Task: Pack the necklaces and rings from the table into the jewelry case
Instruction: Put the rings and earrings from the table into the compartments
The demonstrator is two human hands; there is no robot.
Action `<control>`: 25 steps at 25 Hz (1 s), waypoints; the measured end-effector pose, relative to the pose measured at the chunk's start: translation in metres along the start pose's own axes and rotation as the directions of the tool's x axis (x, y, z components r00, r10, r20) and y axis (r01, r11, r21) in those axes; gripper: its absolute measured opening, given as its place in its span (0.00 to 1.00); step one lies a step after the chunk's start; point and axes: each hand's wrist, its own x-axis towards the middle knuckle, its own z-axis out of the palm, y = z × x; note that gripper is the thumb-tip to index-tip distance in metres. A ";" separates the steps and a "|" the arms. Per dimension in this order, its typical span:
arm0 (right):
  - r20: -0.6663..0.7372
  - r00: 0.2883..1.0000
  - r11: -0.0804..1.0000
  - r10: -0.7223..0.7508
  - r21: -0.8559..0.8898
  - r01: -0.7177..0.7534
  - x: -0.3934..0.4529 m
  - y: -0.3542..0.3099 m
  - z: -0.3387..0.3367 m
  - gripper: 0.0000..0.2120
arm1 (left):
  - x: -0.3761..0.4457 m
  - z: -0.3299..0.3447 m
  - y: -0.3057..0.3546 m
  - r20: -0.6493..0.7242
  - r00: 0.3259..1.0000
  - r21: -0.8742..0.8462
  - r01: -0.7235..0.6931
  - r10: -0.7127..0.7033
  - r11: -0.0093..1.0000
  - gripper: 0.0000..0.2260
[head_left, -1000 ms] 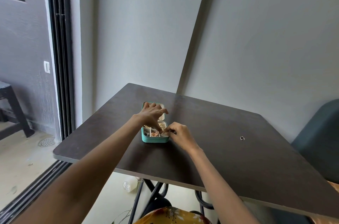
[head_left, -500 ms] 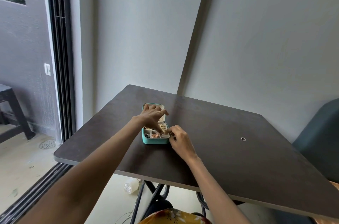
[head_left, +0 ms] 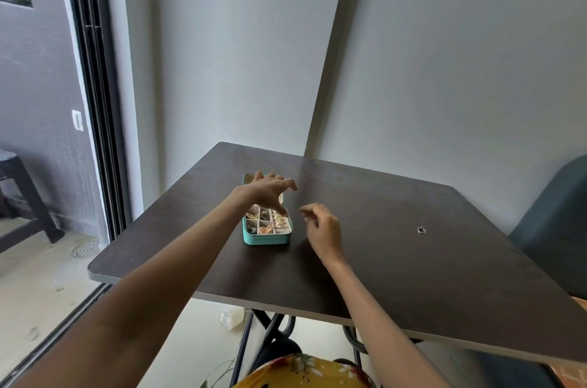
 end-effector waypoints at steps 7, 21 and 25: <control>-0.284 0.788 0.797 0.546 -0.115 -0.593 0.006 0.080 -0.085 0.12 | 0.056 0.041 0.119 -0.281 0.958 -0.380 -0.173 0.065 0.909 0.13; -0.210 0.743 0.606 0.636 -0.461 -0.648 0.028 0.181 -0.172 0.13 | 0.146 0.103 0.238 -0.181 0.983 -0.520 -0.115 0.022 0.846 0.16; -0.258 0.770 0.714 0.583 -0.289 -0.637 0.023 0.191 -0.167 0.05 | 0.151 0.102 0.241 -0.164 0.986 -0.554 -0.101 0.011 0.827 0.16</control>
